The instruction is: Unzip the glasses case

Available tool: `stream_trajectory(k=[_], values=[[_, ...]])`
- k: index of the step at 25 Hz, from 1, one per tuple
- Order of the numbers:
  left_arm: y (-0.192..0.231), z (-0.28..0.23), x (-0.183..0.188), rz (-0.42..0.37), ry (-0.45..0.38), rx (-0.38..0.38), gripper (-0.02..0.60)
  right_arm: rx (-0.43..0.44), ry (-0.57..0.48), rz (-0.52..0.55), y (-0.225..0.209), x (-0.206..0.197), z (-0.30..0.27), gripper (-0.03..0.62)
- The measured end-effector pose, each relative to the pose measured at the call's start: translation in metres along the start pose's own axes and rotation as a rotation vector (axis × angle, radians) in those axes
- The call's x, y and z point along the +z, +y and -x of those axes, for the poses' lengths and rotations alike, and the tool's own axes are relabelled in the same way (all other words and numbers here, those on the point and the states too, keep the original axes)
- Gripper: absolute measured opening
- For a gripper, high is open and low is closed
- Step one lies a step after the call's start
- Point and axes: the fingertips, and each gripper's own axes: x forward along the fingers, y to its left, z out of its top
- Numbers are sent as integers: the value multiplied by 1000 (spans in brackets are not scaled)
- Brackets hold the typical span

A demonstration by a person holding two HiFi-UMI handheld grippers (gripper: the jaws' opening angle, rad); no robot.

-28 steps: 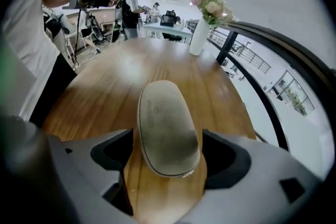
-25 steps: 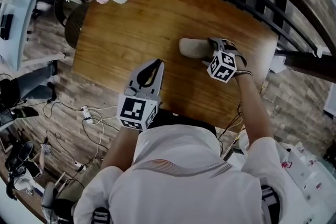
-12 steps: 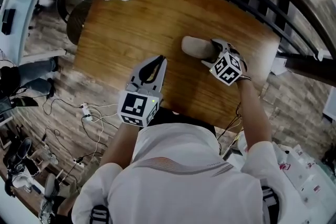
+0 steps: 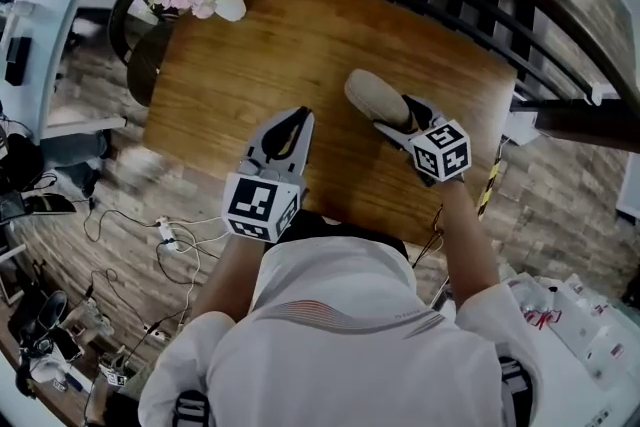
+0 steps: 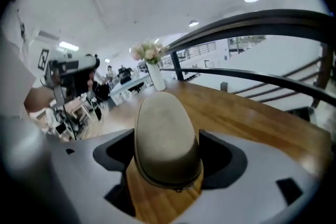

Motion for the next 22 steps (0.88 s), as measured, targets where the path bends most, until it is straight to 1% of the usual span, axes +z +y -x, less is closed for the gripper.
stream_trajectory(k=[3, 6, 13, 17, 19, 20, 22], values=[[-6, 1, 10, -4, -18, -22, 31, 33, -113, -123, 15, 17, 26, 425], [-14, 3, 22, -13, -42, -42, 31, 43, -212, -192, 28, 37, 56, 425], [-39, 9, 55, -52, -107, -89, 31, 47, -409, -285, 50, 74, 132, 425], [-51, 10, 67, -56, -128, -131, 31, 67, -496, -307, 58, 91, 160, 425], [-59, 10, 71, -36, -138, -183, 31, 103, -541, -322, 63, 100, 171, 426], [-64, 11, 74, -19, -145, -228, 31, 132, -561, -331, 67, 104, 177, 426], [-78, 17, 81, 29, -163, -354, 31, 217, -591, -356, 78, 113, 189, 426]])
